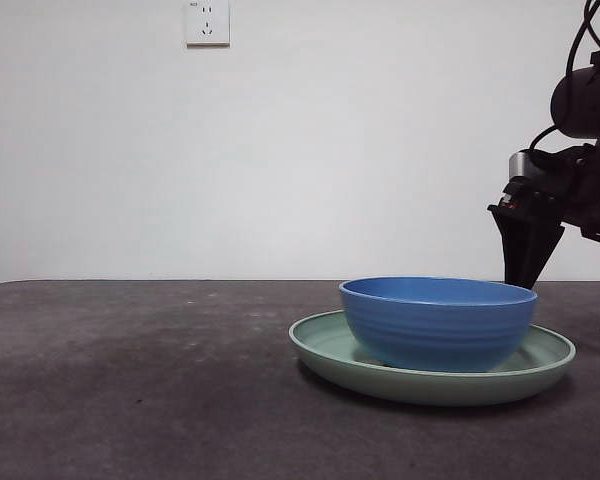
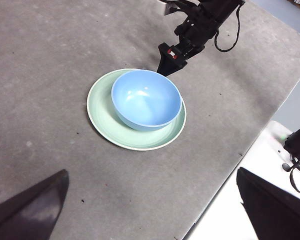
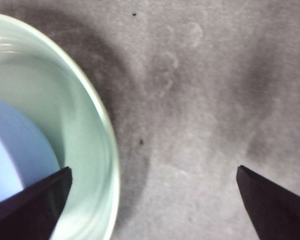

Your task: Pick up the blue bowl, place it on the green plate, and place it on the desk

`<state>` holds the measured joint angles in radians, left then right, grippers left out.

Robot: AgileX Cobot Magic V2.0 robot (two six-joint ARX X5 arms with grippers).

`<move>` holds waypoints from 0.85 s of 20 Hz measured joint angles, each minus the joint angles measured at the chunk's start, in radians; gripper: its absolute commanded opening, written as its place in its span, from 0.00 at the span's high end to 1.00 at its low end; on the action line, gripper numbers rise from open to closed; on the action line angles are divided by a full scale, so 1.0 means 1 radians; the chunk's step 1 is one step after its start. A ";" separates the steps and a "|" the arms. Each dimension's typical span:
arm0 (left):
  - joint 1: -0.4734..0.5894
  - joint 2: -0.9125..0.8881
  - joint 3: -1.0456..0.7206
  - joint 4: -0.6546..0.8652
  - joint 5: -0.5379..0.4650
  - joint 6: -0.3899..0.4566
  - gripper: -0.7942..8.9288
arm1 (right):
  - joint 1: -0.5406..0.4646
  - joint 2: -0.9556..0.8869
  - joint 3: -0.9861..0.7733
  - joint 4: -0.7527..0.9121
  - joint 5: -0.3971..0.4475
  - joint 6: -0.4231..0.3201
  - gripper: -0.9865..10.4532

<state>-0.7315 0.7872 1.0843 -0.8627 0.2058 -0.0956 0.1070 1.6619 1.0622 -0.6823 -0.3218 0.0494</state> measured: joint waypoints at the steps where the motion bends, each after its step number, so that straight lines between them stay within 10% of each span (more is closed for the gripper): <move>1: 0.000 0.002 0.000 0.000 0.000 0.000 0.11 | 0.005 0.005 0.000 0.005 -0.009 0.000 0.49; 9: 0.000 0.017 0.000 0.002 0.000 0.000 0.11 | 0.048 0.053 0.000 0.049 -0.042 -0.001 0.77; 17: 0.000 0.017 0.000 -0.021 0.000 0.000 0.11 | 0.049 0.054 0.000 0.051 -0.043 0.000 0.84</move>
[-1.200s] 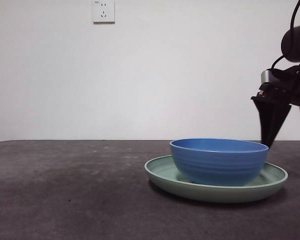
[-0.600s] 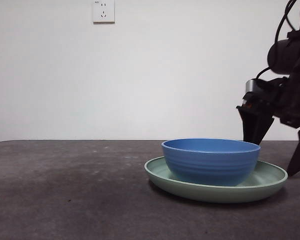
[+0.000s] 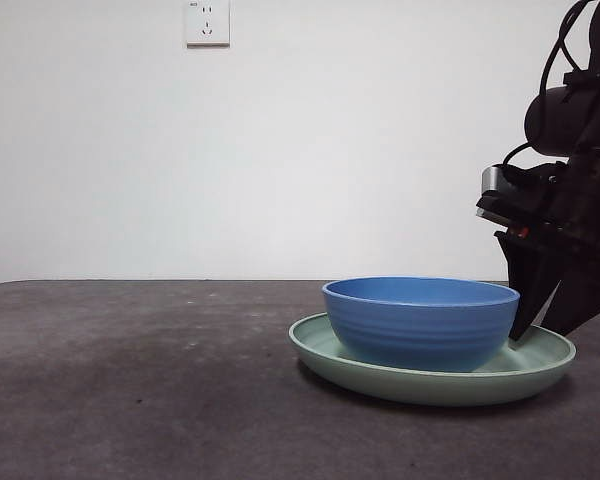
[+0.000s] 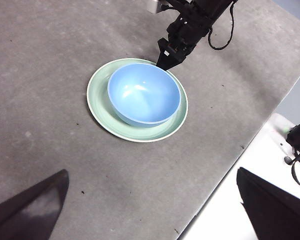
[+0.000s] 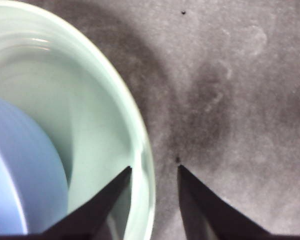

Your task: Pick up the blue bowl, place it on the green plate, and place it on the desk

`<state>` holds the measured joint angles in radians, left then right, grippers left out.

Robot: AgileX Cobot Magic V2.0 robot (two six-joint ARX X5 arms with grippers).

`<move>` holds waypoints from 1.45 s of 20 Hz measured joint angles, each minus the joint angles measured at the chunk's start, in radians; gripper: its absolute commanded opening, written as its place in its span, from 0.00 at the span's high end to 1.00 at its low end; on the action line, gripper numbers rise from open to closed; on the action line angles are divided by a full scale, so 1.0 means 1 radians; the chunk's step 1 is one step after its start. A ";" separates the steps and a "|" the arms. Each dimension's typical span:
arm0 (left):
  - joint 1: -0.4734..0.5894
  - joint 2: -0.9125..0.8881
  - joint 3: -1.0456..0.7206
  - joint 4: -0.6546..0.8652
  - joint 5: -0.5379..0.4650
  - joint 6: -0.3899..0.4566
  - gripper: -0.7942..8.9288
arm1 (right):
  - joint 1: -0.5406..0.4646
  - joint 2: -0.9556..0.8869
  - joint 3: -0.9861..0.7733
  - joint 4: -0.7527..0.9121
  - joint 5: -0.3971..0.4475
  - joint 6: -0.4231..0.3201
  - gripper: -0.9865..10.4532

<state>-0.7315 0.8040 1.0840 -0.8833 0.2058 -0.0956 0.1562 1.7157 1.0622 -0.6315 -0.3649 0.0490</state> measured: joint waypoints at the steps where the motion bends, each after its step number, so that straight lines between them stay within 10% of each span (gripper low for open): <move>1: 0.000 0.000 0.000 0.000 0.000 0.000 0.11 | 0.000 0.000 0.000 0.000 0.000 0.000 0.85; 20: 0.000 0.000 0.000 -0.043 0.000 0.000 0.11 | -0.026 0.002 0.158 -0.150 -0.089 0.020 0.90; 29: 0.000 -0.082 0.000 -0.043 0.000 0.000 0.11 | 0.130 0.002 0.205 -0.102 -0.104 0.097 0.90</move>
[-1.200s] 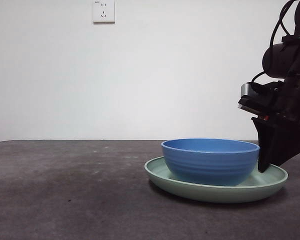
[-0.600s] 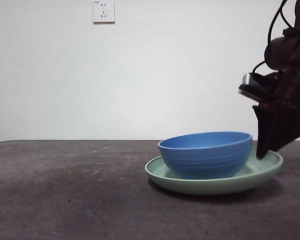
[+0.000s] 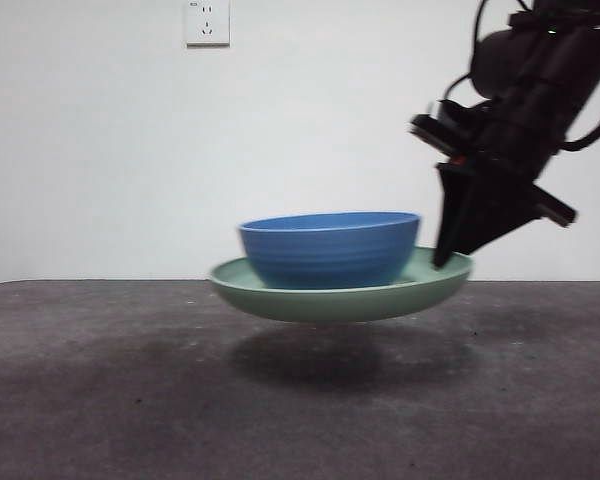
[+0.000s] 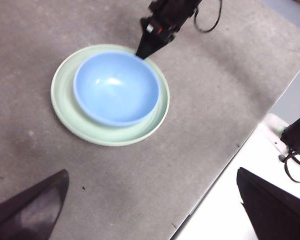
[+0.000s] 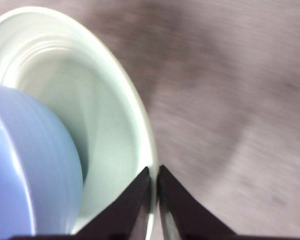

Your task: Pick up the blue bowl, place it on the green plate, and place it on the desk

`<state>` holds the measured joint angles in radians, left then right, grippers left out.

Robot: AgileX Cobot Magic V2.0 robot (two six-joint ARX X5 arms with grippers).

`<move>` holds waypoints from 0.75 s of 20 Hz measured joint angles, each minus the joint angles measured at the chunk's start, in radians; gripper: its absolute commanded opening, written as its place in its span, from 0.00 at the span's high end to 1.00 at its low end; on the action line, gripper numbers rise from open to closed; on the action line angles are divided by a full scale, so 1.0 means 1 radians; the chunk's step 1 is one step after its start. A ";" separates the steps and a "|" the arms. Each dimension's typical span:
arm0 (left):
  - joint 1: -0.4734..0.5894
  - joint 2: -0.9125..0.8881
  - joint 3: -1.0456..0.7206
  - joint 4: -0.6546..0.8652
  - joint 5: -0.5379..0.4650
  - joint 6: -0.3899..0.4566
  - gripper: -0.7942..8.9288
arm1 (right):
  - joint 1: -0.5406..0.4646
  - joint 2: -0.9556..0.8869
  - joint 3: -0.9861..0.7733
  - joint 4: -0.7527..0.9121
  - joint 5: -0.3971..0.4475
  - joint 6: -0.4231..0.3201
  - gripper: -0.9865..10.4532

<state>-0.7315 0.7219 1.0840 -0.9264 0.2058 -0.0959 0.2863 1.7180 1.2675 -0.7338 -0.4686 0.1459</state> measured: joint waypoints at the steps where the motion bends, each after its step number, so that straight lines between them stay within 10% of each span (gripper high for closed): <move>1: 0.000 -0.012 0.000 0.000 0.000 0.000 0.11 | 0.023 0.000 0.000 0.019 0.000 0.013 0.90; 15: 0.000 -0.077 0.000 -0.011 0.000 0.000 0.11 | 0.105 0.153 0.000 0.074 0.008 0.072 0.90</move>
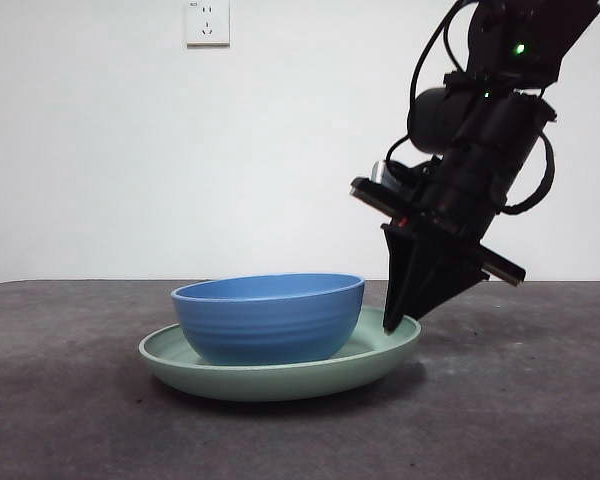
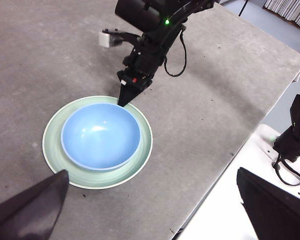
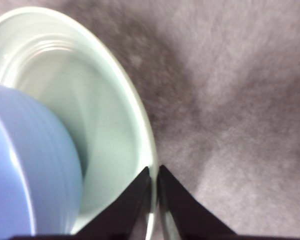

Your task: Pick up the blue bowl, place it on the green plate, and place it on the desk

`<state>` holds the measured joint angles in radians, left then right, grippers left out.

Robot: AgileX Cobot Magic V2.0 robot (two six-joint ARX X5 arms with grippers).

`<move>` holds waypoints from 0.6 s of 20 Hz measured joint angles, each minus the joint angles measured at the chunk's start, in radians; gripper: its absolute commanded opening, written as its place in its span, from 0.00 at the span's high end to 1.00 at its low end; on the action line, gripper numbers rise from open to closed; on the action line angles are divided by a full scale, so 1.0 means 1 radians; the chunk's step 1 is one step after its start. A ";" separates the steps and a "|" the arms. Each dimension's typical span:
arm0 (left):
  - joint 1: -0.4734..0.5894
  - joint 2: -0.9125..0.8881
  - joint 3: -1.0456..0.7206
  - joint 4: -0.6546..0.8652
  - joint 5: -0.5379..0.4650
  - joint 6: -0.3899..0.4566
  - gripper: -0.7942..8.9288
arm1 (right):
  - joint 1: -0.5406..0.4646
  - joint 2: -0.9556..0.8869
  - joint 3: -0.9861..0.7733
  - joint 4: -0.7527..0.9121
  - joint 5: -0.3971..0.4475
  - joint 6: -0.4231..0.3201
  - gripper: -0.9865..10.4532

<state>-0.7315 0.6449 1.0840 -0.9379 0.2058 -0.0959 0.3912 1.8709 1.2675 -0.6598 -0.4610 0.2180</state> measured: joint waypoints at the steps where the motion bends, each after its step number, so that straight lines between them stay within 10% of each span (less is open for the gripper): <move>1: 0.000 0.000 0.000 0.000 0.000 0.000 0.11 | 0.001 0.010 0.000 0.006 -0.007 0.000 0.90; 12: 0.000 0.000 0.000 -0.054 0.000 0.000 0.11 | 0.034 0.017 0.000 0.051 0.016 0.000 0.90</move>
<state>-0.7315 0.6449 1.0840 -0.9916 0.2058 -0.0956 0.4252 1.8877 1.2675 -0.6090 -0.4454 0.2176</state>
